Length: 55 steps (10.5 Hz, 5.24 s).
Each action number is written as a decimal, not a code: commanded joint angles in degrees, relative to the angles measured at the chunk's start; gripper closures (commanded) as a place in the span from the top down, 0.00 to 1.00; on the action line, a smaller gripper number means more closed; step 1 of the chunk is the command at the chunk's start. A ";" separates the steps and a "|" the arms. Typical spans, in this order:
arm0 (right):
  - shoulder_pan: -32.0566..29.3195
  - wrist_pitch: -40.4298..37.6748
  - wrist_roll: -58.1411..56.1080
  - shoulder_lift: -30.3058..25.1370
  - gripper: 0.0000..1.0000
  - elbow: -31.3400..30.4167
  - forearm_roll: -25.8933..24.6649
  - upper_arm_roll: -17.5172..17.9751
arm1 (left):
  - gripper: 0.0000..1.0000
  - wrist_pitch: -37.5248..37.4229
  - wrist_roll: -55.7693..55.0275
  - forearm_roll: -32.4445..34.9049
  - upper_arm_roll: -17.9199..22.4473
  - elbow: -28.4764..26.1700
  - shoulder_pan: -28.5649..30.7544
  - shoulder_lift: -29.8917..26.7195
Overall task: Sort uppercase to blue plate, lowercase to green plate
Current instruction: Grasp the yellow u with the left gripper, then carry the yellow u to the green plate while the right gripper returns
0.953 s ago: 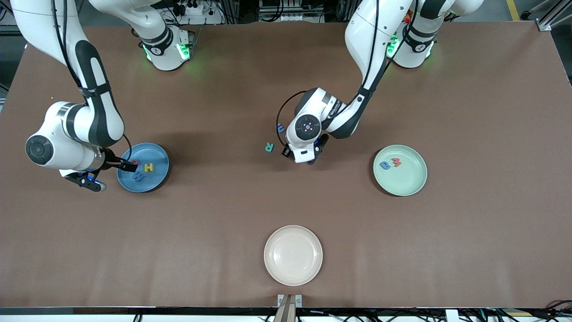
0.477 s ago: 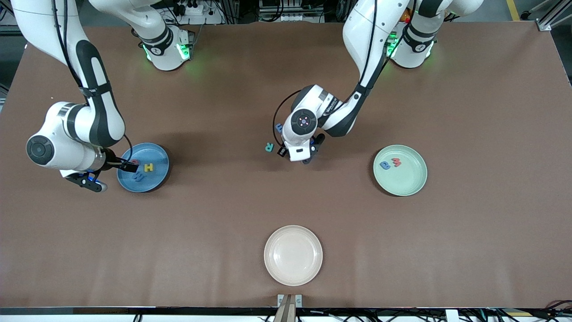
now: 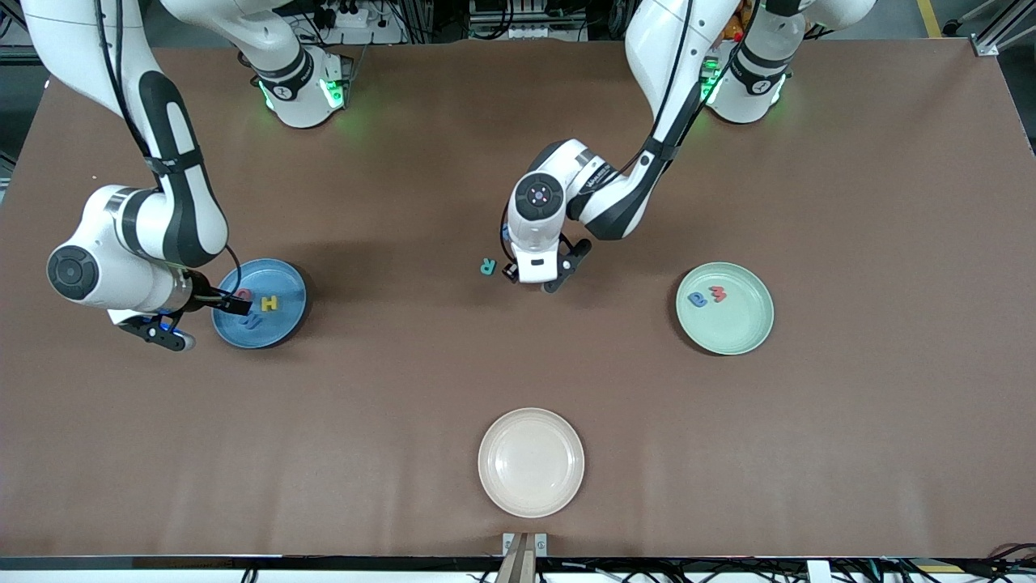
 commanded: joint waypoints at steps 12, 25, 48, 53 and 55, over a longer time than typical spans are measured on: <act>-5.33 -0.45 0.76 -1.00 1.00 0.96 -0.56 0.00 | 0.73 7.05 -11.05 -0.23 0.06 -4.36 -2.59 1.25; -9.38 -0.36 0.85 -0.74 1.00 2.19 -0.21 0.00 | 0.26 6.97 -12.90 -0.32 -0.38 -4.28 -3.12 1.78; 17.68 10.00 34.65 4.53 1.00 5.80 6.84 14.13 | 0.21 -7.01 11.44 26.90 -3.43 -12.61 27.26 -11.31; 24.80 8.53 50.25 17.00 1.00 21.15 -1.61 17.49 | 0.21 -3.86 15.84 36.67 -9.78 -18.68 39.85 -12.46; 26.12 7.99 50.16 17.54 1.00 21.79 -3.63 17.58 | 0.38 -1.47 16.98 36.77 -9.78 -19.57 40.21 -12.46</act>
